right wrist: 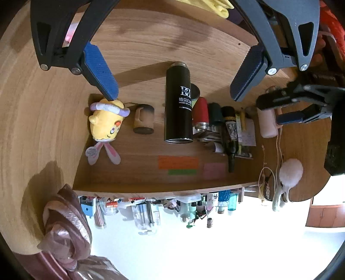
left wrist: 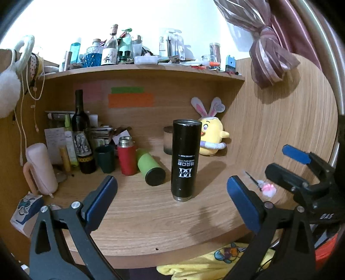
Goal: Flip cup upside down
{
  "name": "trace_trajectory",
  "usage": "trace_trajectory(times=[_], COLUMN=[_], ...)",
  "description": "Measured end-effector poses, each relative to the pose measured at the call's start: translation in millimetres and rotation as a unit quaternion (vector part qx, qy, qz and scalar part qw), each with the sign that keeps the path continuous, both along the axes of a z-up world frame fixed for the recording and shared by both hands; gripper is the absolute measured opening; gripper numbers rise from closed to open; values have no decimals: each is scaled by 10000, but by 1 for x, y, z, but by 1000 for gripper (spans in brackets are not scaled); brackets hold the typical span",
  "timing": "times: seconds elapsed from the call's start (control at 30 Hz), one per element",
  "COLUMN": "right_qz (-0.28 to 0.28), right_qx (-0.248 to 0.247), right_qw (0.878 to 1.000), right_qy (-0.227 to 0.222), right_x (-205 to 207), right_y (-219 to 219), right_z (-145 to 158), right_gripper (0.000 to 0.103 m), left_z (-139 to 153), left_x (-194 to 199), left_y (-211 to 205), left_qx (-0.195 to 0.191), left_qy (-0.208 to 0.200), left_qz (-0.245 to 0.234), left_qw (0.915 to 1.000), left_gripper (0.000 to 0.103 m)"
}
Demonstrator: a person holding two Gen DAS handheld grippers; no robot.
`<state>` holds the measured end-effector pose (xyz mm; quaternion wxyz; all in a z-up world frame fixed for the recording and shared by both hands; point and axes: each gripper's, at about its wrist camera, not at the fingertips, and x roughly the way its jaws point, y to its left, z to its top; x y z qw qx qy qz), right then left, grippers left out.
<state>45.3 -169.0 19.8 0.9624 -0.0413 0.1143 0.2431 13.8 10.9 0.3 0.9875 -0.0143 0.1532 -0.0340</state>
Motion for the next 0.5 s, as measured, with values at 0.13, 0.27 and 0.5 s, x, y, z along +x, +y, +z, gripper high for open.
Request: trace_trajectory(times=[0.13, 0.27, 0.5], right_qz=[-33, -45, -58], right_qx=[29, 58, 67], right_qw=[10000, 10000, 10000], right_qy=[5, 20, 29], right_x=[-3, -3, -2], right_y=[-1, -2, -3], right_z=[-2, -3, -3], right_gripper=[103, 103, 103], left_z=[-2, -2, -4], left_x=[-4, -7, -7], left_y=[-7, -10, -9], left_qx=[104, 147, 88], left_qy=[-51, -95, -62], left_qz=[-13, 16, 3], left_qw=[9999, 9998, 9999], left_gripper=[103, 103, 103])
